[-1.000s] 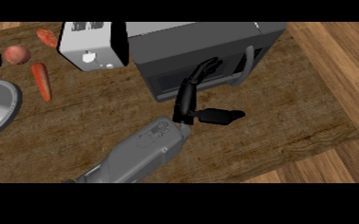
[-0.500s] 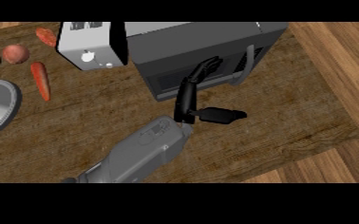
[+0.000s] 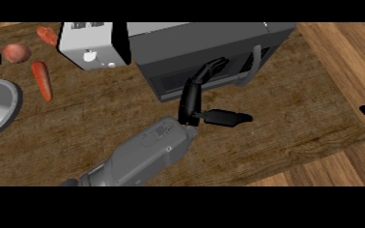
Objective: Pick up the milk, place it into the microwave and close the microwave
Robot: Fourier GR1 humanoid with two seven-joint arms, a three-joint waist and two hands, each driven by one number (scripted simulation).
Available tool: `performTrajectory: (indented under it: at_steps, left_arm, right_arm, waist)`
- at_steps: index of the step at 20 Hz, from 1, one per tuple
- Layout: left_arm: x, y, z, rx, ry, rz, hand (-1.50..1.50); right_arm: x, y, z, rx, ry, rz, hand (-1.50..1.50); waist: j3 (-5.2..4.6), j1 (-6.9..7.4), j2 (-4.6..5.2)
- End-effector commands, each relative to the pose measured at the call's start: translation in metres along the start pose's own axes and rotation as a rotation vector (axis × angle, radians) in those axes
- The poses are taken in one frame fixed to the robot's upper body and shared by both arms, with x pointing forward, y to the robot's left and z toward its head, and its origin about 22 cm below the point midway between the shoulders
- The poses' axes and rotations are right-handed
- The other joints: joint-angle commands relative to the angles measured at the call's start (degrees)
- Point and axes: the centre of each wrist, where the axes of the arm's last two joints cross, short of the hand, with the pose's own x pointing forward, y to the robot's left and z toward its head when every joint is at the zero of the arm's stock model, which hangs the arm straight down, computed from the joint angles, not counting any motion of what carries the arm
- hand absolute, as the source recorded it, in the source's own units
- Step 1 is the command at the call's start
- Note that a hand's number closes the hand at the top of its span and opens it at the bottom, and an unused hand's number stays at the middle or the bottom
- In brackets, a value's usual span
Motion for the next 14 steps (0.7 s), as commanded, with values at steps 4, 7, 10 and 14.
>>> performTrajectory:
  at_steps: [4, 7, 10, 14]
  left_arm:
    - [0.006, 0.004, -0.021, 0.065, -0.006, -0.012, -1.5]
    - [0.005, 0.007, -0.024, 0.078, -0.01, -0.013, -1.5]
    - [0.006, 0.005, -0.024, 0.076, -0.016, -0.007, -1.5]
    - [0.0, 0.008, -0.021, 0.08, -0.009, -0.009, -1.5]
  right_arm:
    - [-0.026, 0.012, 0.007, -0.034, 0.025, -0.215, -1.5]
    - [-0.027, 0.005, 0.011, -0.031, 0.035, -0.24, -1.5]
    - [-0.031, 0.0, 0.009, -0.035, 0.039, -0.266, -1.5]
    - [-0.028, -0.01, 0.003, -0.019, 0.038, -0.278, -1.5]
  waist:
    - [-0.1, -0.29, 0.63]
    - [-0.09, -1.07, 0.44]
    - [-0.03, -0.77, 0.82]
    - [-0.14, -0.86, 0.74]
